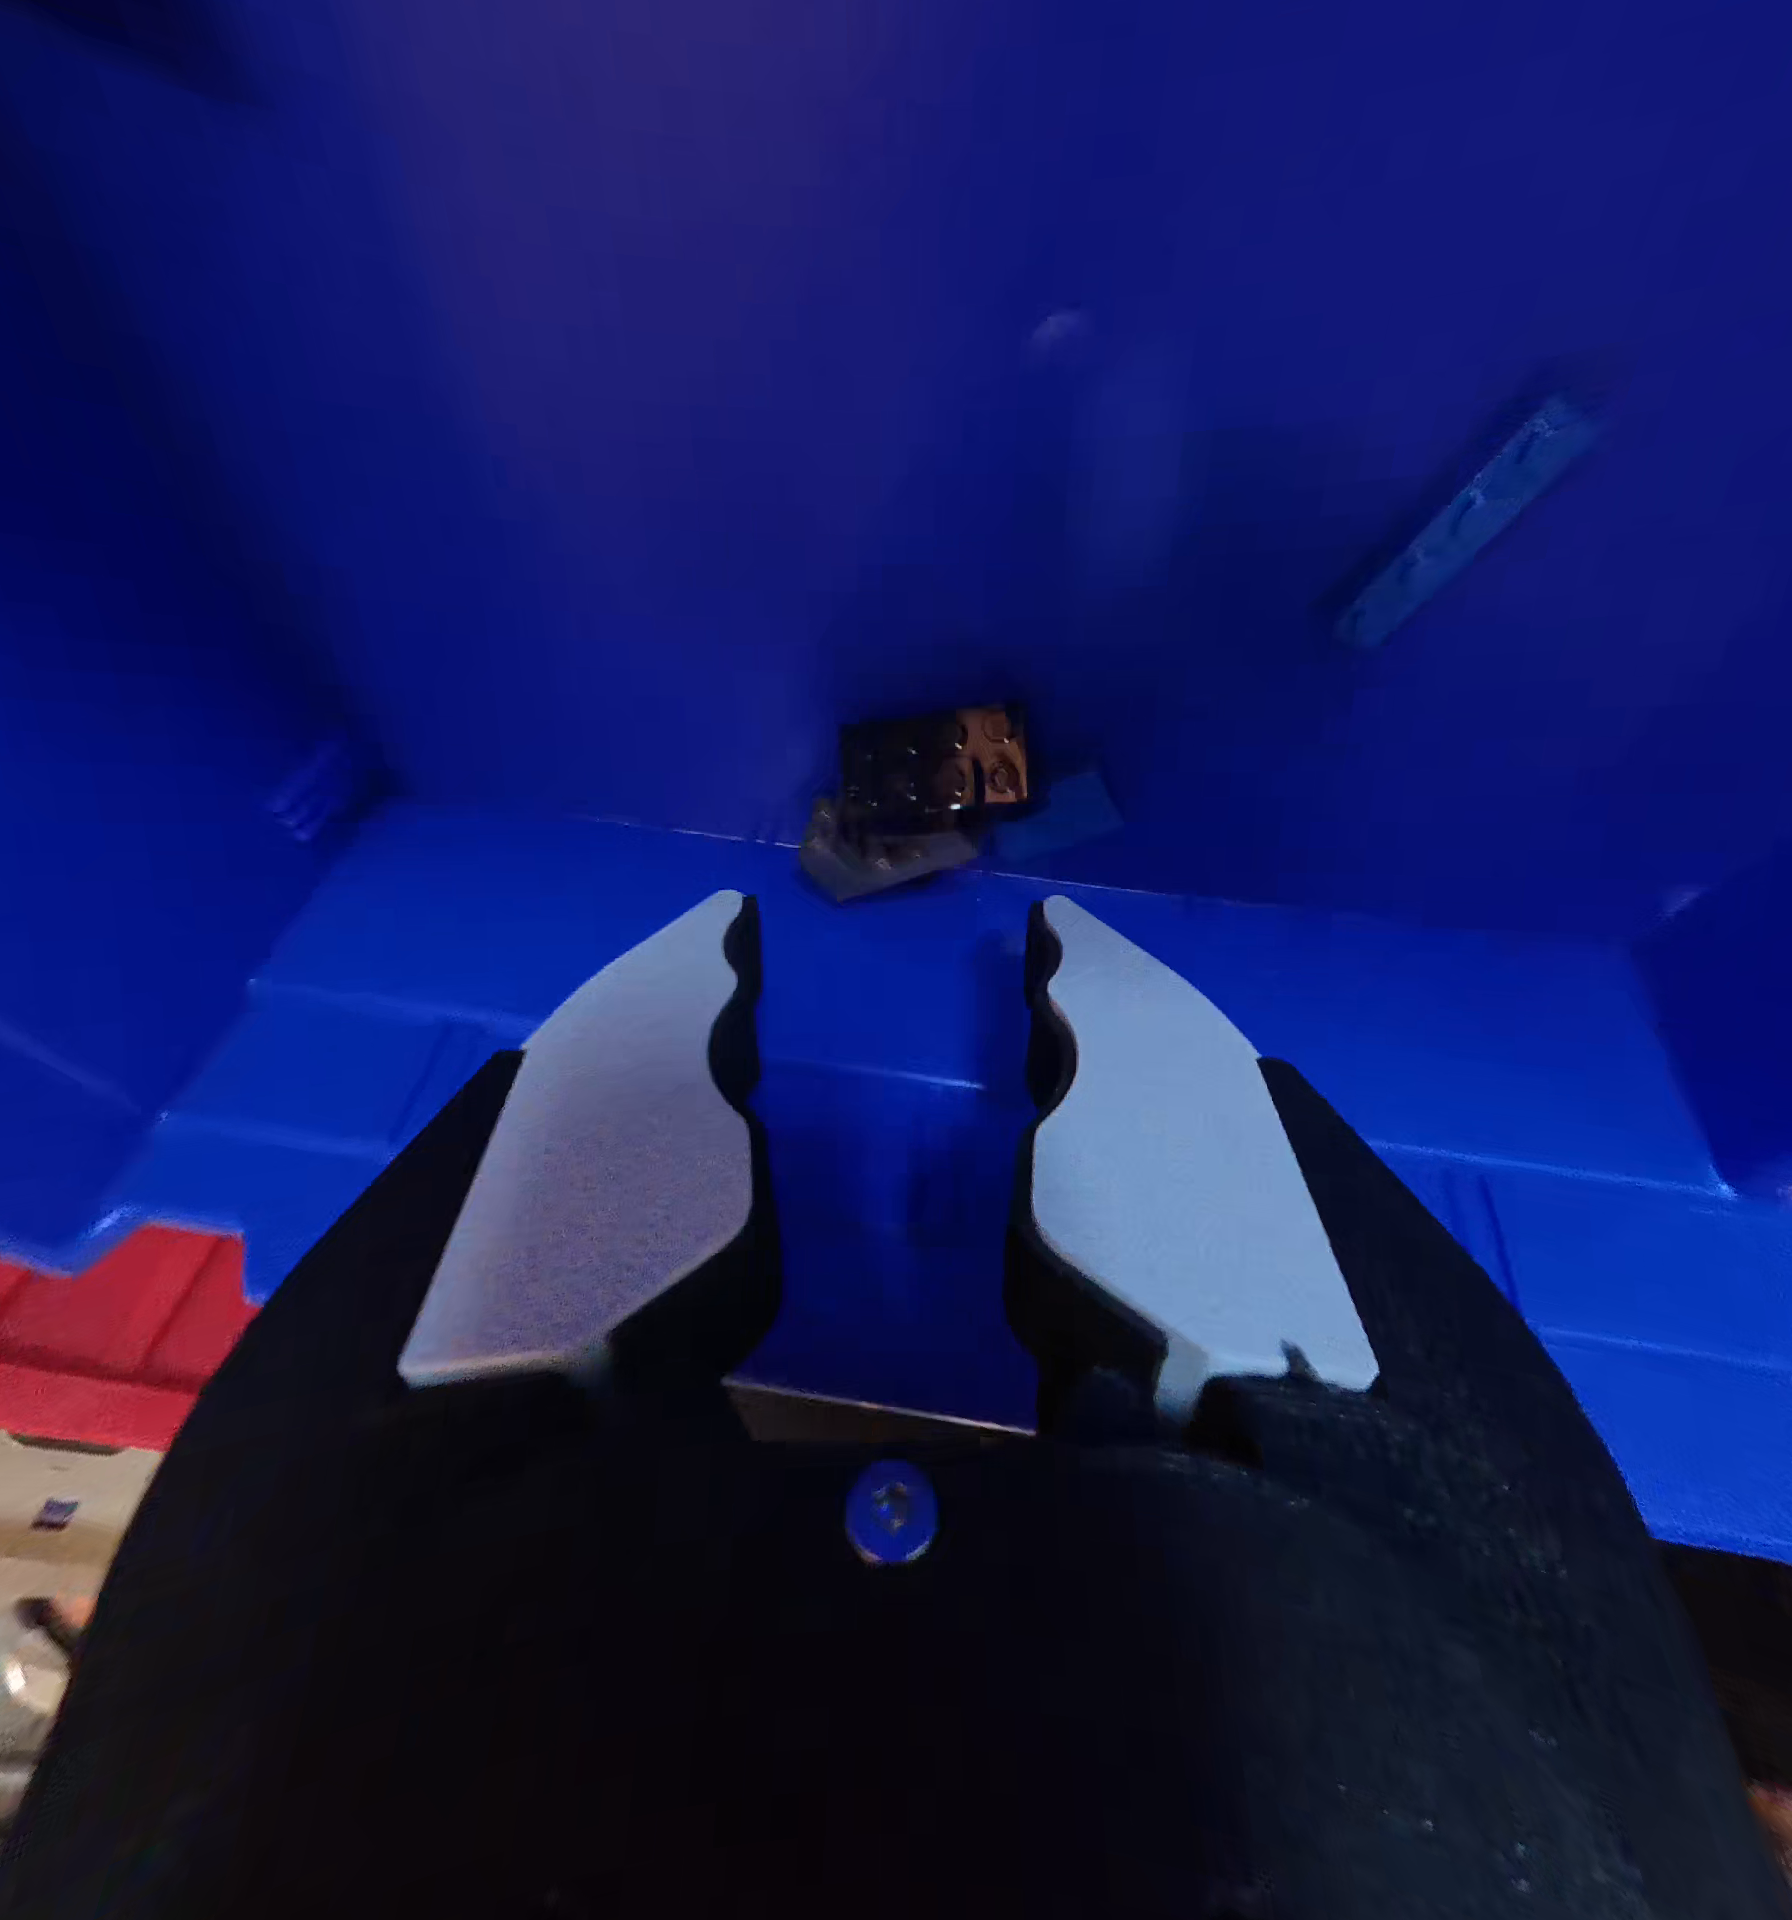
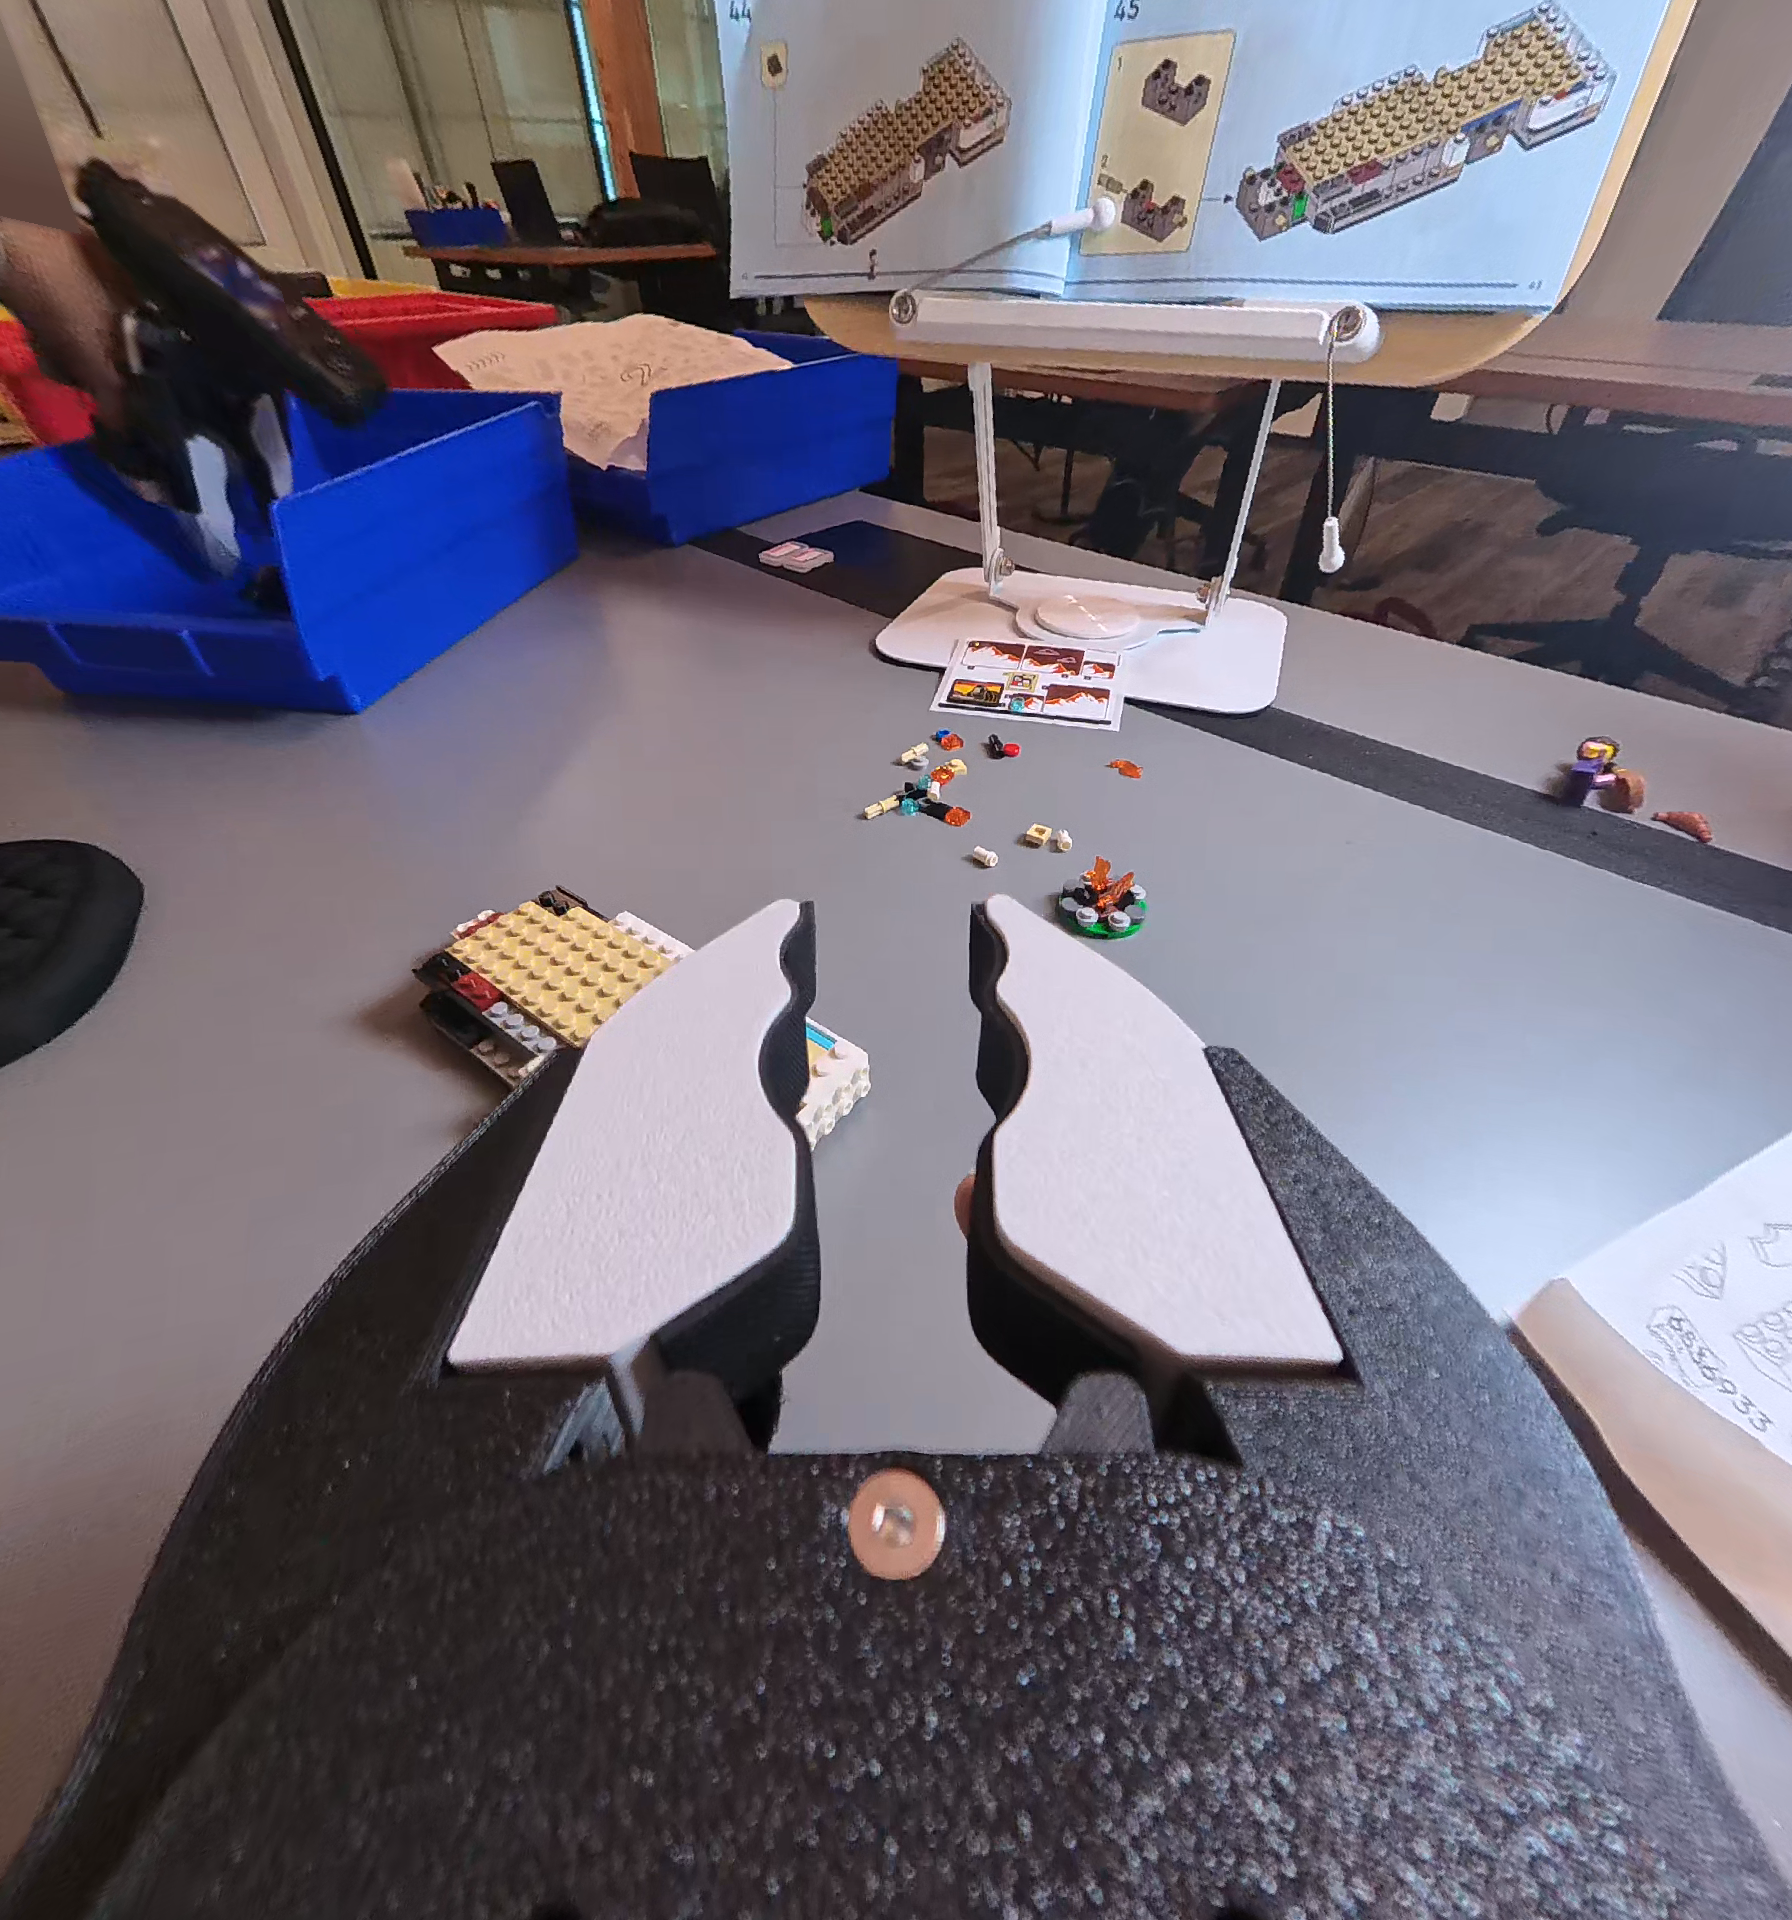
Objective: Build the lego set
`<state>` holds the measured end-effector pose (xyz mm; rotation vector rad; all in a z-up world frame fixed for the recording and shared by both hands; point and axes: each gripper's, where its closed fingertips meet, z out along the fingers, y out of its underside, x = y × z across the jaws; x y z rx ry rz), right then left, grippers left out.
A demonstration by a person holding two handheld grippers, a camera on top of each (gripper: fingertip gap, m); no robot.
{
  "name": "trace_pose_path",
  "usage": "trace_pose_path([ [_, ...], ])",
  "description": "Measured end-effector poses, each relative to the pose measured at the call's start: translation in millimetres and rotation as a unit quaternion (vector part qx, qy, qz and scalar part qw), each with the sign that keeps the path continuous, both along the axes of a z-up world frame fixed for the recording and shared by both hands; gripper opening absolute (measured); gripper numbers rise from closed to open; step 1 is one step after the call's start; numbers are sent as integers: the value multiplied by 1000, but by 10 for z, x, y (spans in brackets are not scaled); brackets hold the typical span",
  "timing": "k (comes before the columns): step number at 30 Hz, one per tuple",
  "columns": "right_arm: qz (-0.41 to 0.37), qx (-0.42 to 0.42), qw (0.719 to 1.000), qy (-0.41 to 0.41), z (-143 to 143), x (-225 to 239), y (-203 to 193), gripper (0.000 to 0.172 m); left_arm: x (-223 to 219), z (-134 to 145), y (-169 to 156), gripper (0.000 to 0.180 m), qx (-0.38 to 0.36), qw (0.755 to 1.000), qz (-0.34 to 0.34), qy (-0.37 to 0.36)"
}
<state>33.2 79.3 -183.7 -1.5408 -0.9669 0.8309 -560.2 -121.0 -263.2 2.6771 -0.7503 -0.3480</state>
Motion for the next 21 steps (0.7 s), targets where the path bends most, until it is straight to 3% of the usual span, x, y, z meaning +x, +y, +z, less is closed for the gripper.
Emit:
trace_pose_path([
  [3, -1, -2, 1000, -5, -30, -6, 8, 28, -11, -110, -31, 50, -48, 999, -8, -6],
  [6, -1, -6, 1000, -9, -62, -7, 18, 28, -45, -179, 12, 36, -52, 999, -10, -9],
  [10, 2, -9, 1000, -11, -76, -13, 21, 27, -35, -103, 67, 35, -25, 999, -9, -19],
  [17, 9, -2, 1000, -11, -51, -25, -17, 27, -5, 430, 381, 34, 157, 984, -77, 42],
  [21, 17, 8, 1000, -9, -6, -45, -63, 27, 327, 837, 635, 34, 310, 934, -149, 98],
])
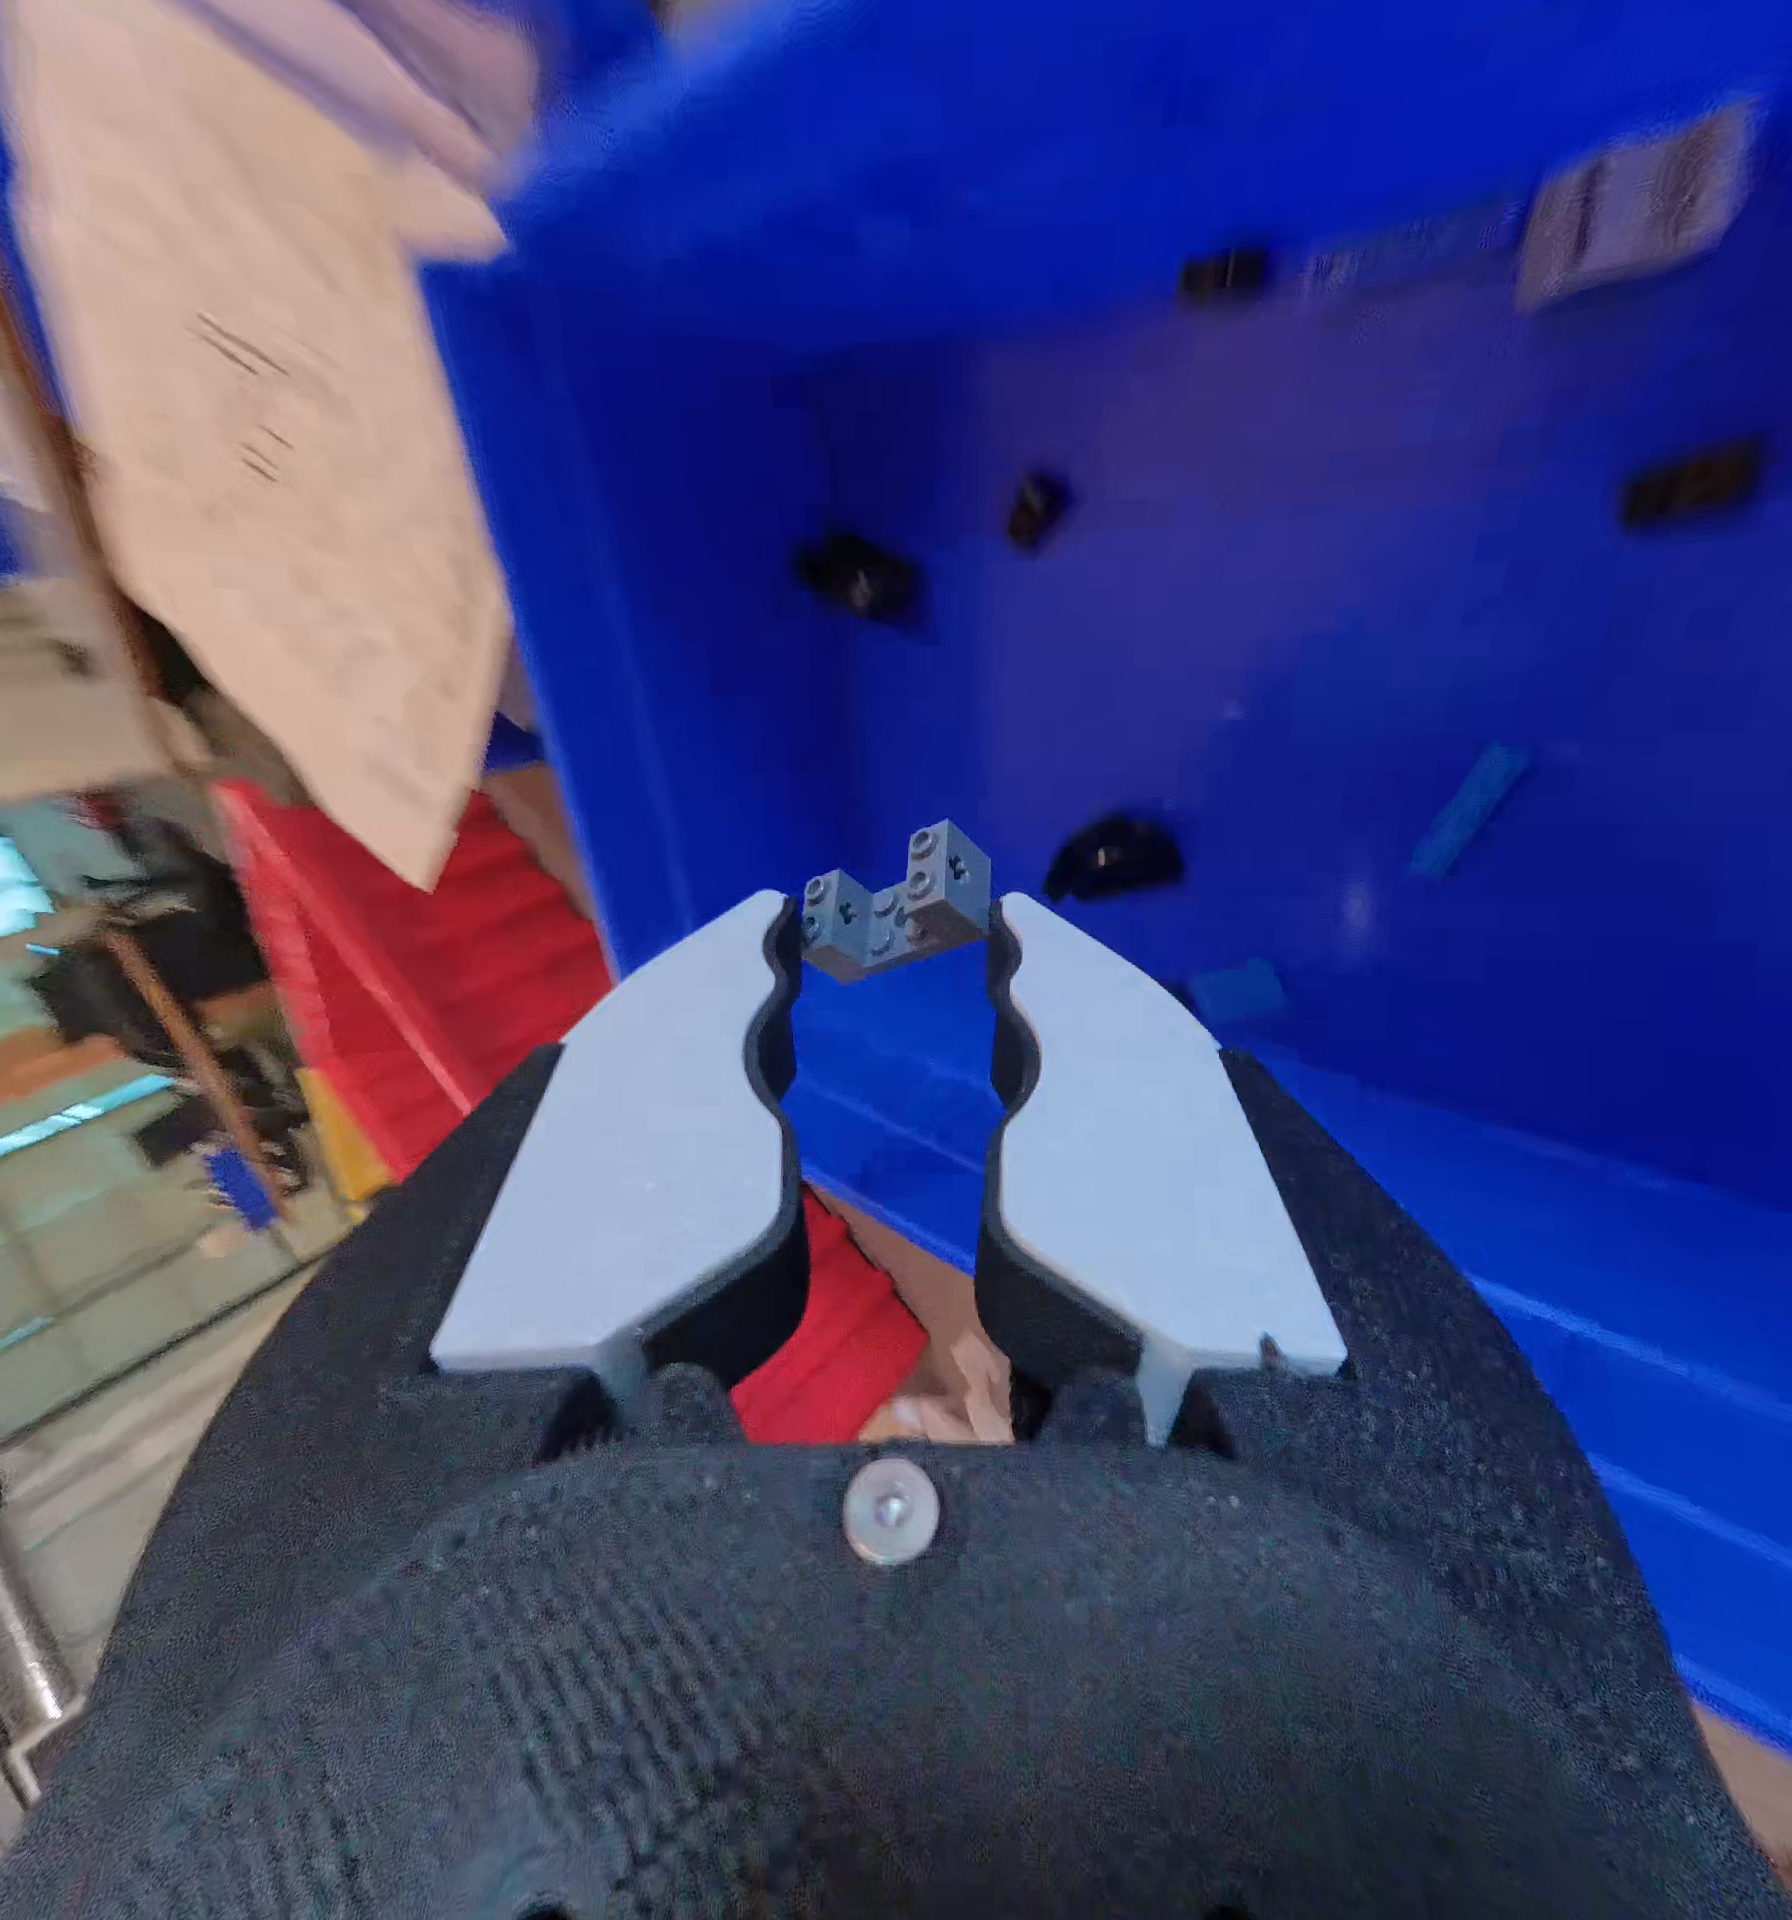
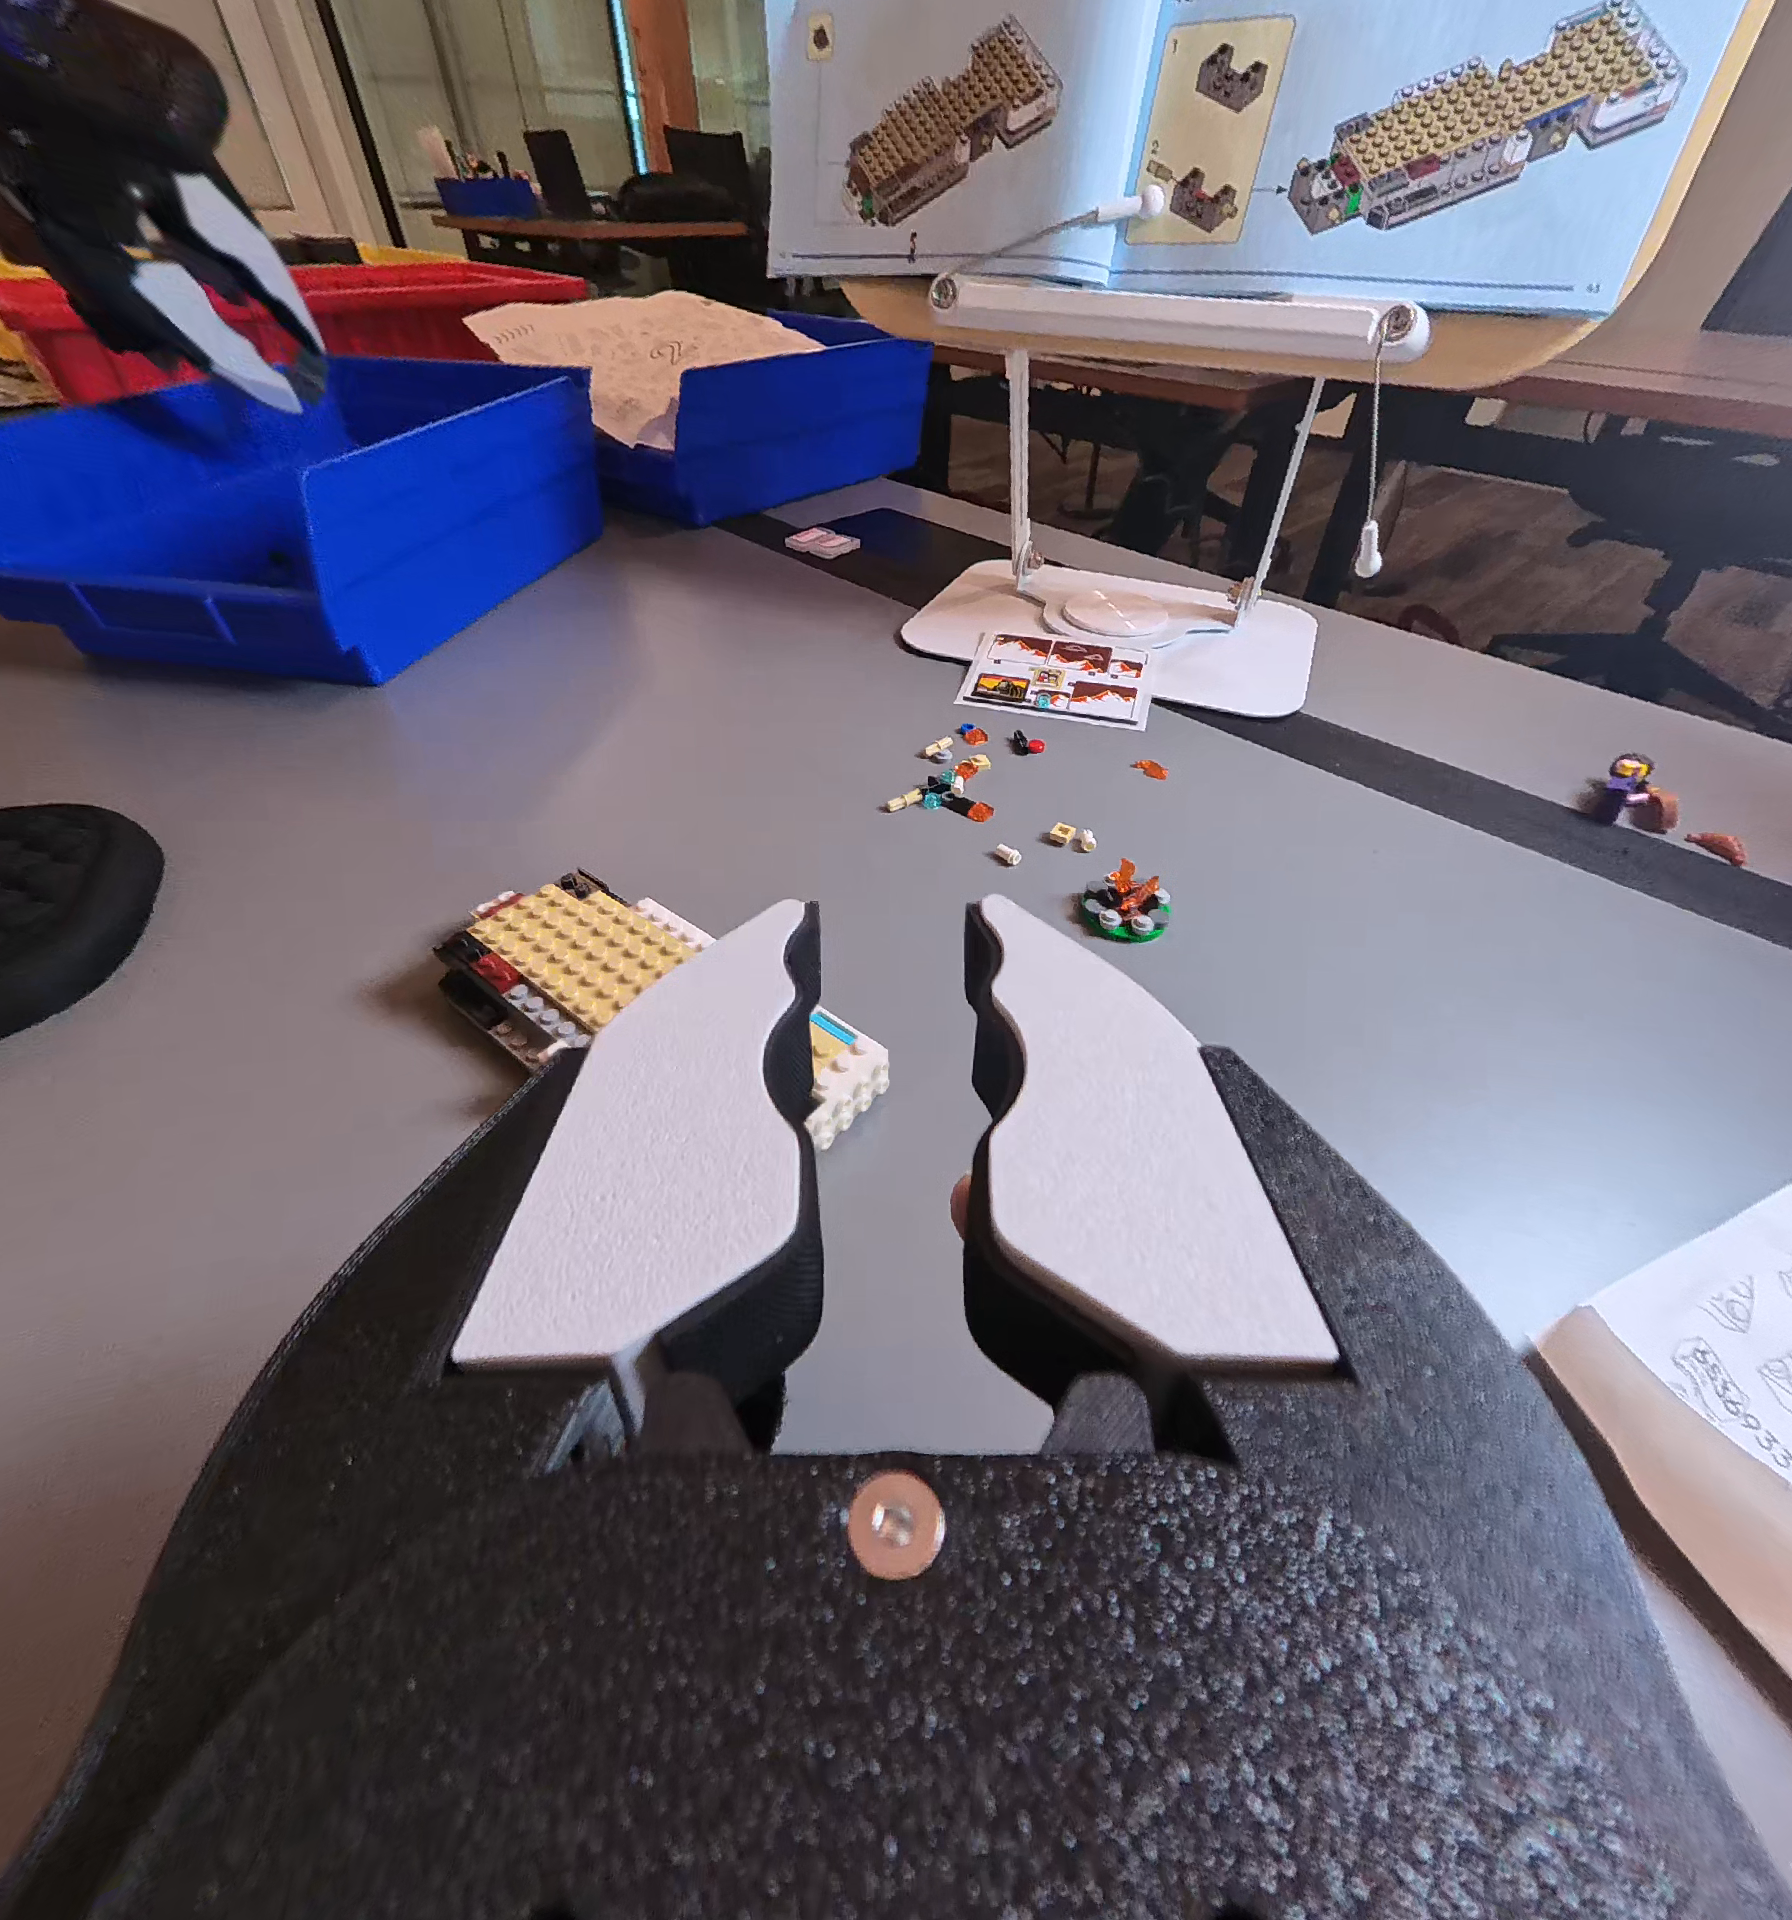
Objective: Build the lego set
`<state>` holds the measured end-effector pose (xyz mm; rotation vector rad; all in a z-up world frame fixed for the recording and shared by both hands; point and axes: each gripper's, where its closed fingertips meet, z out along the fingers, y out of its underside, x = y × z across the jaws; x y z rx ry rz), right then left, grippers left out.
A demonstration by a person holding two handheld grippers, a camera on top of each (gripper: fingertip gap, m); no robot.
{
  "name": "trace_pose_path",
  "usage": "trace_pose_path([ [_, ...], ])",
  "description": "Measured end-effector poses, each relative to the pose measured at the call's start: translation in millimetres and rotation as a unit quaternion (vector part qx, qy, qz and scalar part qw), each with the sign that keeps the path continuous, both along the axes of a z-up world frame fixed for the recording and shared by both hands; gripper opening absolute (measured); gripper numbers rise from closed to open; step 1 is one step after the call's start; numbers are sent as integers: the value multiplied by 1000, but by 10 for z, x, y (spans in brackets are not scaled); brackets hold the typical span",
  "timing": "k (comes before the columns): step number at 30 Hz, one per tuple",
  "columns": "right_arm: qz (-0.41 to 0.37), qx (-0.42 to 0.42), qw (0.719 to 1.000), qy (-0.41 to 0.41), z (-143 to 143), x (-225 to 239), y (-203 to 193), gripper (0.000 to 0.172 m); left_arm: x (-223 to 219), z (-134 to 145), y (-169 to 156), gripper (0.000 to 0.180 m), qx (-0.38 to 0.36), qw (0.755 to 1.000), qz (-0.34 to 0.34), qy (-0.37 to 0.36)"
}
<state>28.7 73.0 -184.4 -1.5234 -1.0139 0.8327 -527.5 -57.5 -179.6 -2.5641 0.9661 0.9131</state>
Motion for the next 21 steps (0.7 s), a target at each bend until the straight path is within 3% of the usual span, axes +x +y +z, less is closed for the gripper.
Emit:
trace_pose_path([
  [5, 25, 6, 1000, -2, 55, -116, -84, 27, 834, 382, 226, 34, 145, 984, -87, 58],
  [10, 60, 32, 998, 8, 257, -306, -207, 27, 1577, 555, 444, 34, 215, 966, -140, 38],
  [16, 106, 39, 993, 29, 533, -597, -336, 26, 2363, 572, 775, 34, 262, 944, -201, -16],
  [21, 155, -15, 987, 33, 608, -873, -370, 30, 3166, 541, 998, 34, 319, 904, -267, -97],
])
